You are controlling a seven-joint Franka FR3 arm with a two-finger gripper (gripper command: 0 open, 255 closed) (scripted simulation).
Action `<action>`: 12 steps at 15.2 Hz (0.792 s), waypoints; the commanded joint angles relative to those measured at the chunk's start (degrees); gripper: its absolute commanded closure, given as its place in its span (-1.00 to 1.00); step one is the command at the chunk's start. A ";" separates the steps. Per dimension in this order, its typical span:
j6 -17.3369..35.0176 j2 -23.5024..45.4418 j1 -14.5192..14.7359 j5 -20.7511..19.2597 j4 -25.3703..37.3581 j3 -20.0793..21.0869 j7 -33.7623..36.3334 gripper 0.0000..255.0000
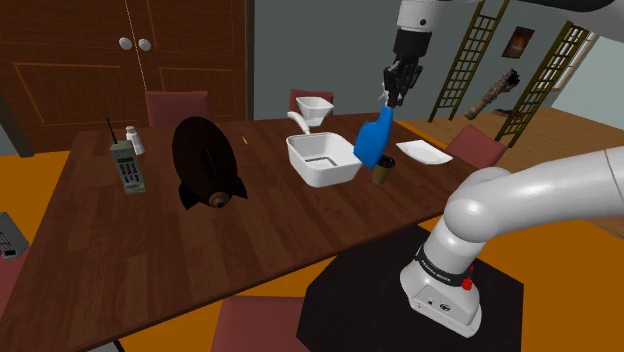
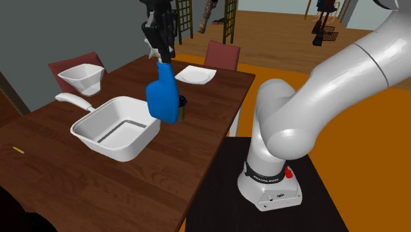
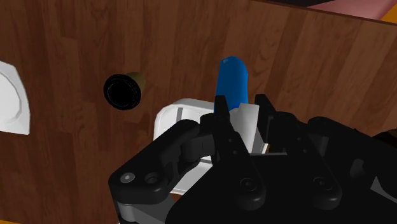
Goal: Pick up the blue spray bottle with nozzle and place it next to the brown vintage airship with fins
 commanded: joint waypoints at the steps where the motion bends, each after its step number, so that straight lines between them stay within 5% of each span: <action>1: -1.31 0.52 0.01 0.04 1.82 0.05 -0.09 1.00; 12: -8.80 4.35 0.00 0.16 13.17 0.28 -0.64 1.00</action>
